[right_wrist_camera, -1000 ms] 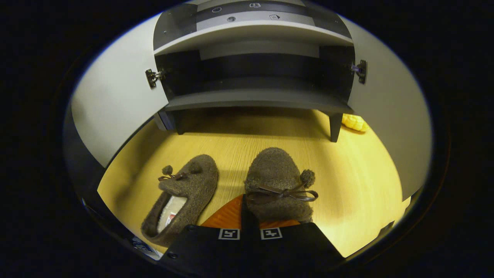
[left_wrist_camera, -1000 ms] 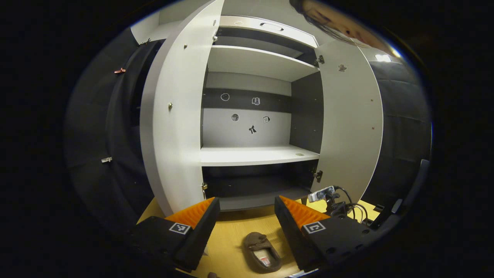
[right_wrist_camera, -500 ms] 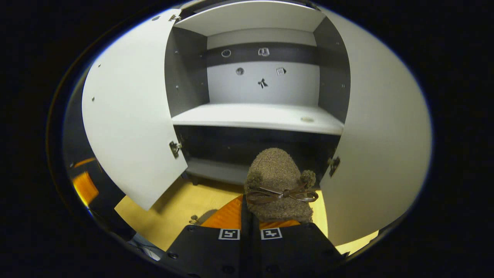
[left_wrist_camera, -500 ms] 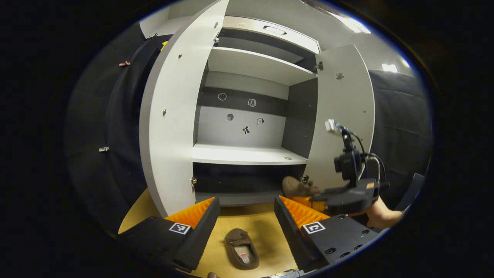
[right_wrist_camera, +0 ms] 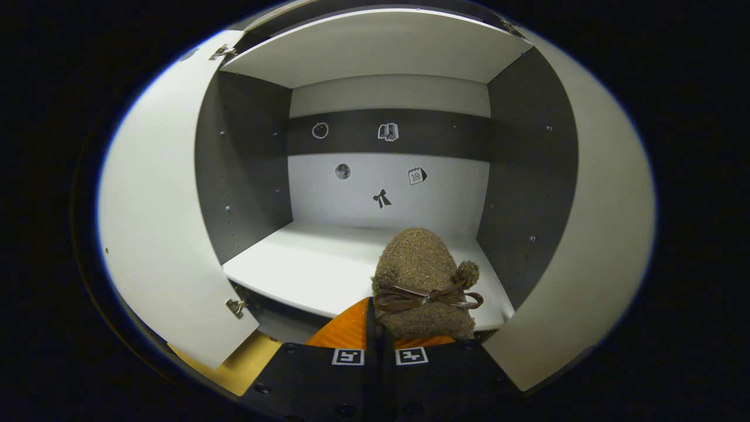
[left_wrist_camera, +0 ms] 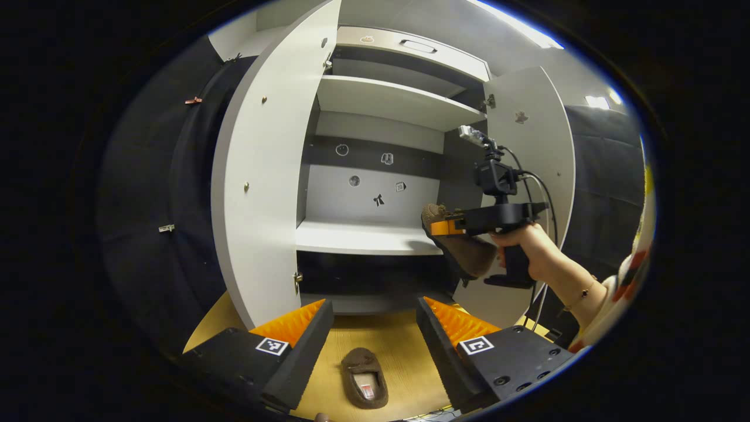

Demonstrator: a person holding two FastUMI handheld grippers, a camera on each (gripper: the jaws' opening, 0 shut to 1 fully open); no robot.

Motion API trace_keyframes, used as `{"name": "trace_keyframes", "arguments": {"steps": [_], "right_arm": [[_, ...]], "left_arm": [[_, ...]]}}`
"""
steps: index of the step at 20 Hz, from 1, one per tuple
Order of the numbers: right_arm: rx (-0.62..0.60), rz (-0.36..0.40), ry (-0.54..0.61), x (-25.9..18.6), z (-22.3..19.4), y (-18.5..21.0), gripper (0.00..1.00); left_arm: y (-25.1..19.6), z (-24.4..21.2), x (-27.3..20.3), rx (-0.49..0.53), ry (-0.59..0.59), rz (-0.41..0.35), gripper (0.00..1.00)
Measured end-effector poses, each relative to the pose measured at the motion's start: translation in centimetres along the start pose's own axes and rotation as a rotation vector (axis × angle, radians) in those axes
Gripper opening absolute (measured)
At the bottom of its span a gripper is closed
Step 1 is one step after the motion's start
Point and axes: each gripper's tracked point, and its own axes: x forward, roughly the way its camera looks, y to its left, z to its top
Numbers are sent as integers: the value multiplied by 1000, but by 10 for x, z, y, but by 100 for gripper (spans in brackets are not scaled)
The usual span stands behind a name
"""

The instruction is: Grab one shoe with the right hand and put it into the shoe cabinet, grab the other shoe with the left hand and put it into the shoe cabinet; then close the right door with the right hand and the left door with the left hand.

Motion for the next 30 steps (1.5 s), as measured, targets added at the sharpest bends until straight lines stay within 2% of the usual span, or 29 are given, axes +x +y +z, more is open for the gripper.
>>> {"name": "trace_keyframes", "arguments": {"steps": [7,12,16,18,20,21,22,23,24,26,28,30], "right_arm": [[-31,-42,48,104,37,-32,5],[-11,-57,149,158,25,-43,5],[19,-88,179,178,18,-52,5],[45,-71,204,179,12,-49,16],[15,-47,217,175,8,-43,40],[-2,-31,215,172,8,-39,44],[-5,-21,208,163,10,-35,63],[-2,-10,197,155,13,-31,72],[-1,-6,189,147,12,-28,91],[-13,-13,156,127,18,-30,99],[0,-1,100,103,31,-27,98],[10,15,28,74,48,-23,98]], "left_arm": [[0,12,20,-23,-10,82,90],[13,18,24,-50,-16,170,90],[24,25,22,-32,-29,237,87],[24,27,22,-34,-30,248,87],[23,27,23,-28,-29,249,87],[21,27,23,-24,-27,246,87],[20,27,22,-20,-25,241,87],[19,27,22,-16,-25,234,88],[18,27,21,-13,-27,228,87],[14,27,17,-15,-30,204,87],[10,24,13,-16,-31,164,87],[10,21,8,-6,-32,135,93]]}}
